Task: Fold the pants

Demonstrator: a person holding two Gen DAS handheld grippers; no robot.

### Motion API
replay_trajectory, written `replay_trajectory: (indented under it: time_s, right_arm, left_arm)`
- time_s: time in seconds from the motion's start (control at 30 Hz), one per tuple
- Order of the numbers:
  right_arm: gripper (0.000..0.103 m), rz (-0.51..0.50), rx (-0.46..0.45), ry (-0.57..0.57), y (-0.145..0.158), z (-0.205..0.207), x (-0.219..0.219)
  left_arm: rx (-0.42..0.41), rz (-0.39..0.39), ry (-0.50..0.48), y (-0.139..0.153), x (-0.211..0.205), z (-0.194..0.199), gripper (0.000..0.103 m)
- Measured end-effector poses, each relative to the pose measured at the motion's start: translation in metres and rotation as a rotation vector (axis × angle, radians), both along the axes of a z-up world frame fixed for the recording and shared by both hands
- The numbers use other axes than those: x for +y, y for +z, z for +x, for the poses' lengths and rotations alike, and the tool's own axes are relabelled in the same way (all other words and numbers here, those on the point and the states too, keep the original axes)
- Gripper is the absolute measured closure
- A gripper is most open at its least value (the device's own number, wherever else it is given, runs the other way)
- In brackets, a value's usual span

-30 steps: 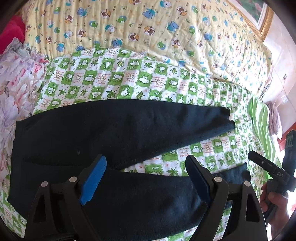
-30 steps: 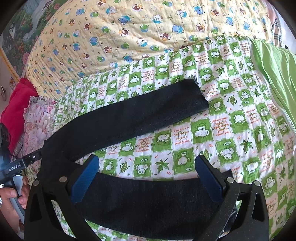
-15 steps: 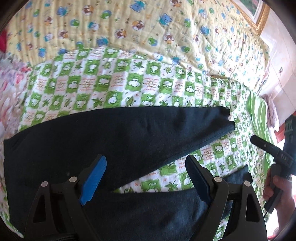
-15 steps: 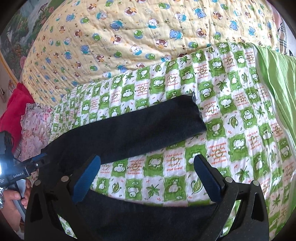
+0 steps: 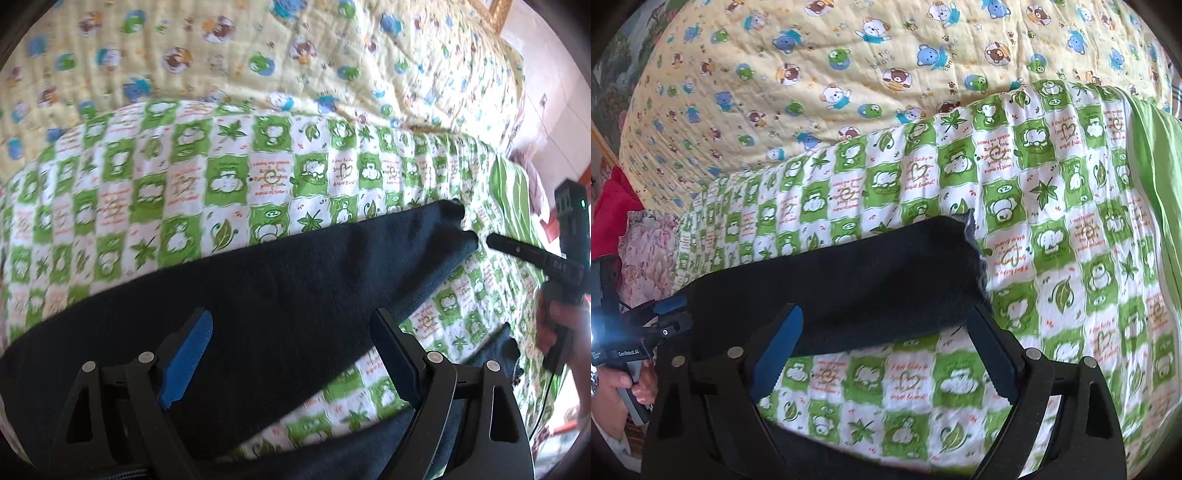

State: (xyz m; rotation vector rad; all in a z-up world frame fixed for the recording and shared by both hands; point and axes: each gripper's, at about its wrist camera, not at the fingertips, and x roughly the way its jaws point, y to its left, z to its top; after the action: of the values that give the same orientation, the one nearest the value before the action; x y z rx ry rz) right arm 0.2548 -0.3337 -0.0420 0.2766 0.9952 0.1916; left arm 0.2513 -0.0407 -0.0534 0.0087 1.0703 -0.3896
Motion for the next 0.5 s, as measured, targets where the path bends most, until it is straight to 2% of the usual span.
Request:
replay_trajectory:
  time_s: [0.17, 0.5]
  right_arm:
    - [0.019, -0.01, 0.039, 0.0, -0.012, 0.032, -0.014]
    - [0.026, -0.038, 0.08, 0.015, -0.027, 0.074, -0.025]
  left_arm:
    - [0.011, 0.035, -0.101, -0.014, -0.018, 0.027, 0.016]
    - [0.021, 0.084, -0.202, -0.036, -0.049, 0.06, 0.018]
